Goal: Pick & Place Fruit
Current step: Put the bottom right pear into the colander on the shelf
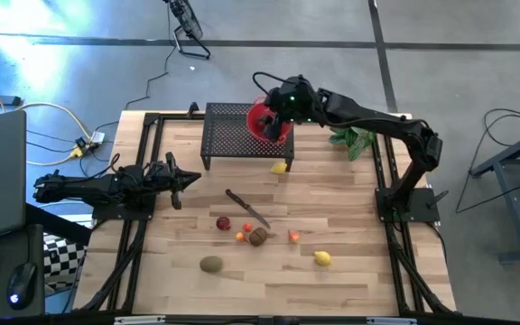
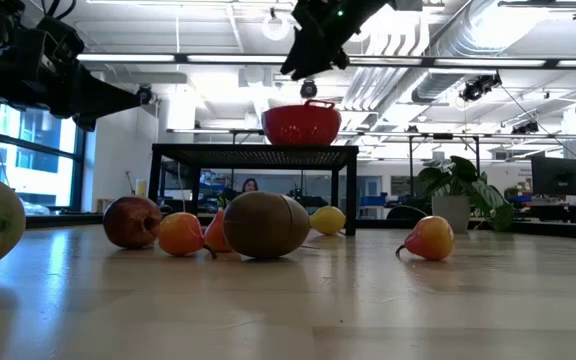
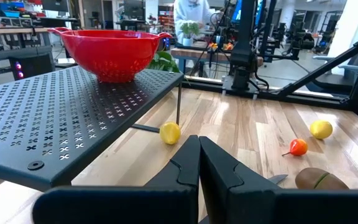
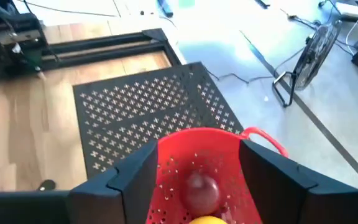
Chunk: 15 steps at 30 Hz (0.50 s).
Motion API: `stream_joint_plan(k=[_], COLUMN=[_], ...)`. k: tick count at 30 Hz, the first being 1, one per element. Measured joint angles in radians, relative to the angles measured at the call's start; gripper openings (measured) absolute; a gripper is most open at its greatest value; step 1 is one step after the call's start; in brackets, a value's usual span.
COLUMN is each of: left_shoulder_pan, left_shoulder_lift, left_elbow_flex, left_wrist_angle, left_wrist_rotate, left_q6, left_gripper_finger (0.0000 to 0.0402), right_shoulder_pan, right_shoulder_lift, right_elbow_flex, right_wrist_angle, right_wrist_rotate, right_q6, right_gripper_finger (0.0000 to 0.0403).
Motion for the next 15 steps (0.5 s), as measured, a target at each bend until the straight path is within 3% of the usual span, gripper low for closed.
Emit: stream_joint_plan(k=[10, 15], left_shoulder_pan=[0.000, 0.000], left_shoulder_lift=[0.000, 0.000], left_elbow_flex=[0.000, 0.000], left_wrist_angle=[0.000, 0.000], left_wrist_rotate=[0.000, 0.000], left_q6=[0.000, -0.001], left_gripper_finger=[0.0000, 0.0000], right_shoulder_pan=[0.012, 0.013], right_shoulder_lift=[0.012, 0.012], right_elbow_flex=[-0.001, -0.001], right_wrist_angle=[-0.029, -0.007], right_wrist_rotate=[0.000, 0.000], right_q6=[0.002, 0.003], right_gripper_finger=[0.0110, 0.0075])
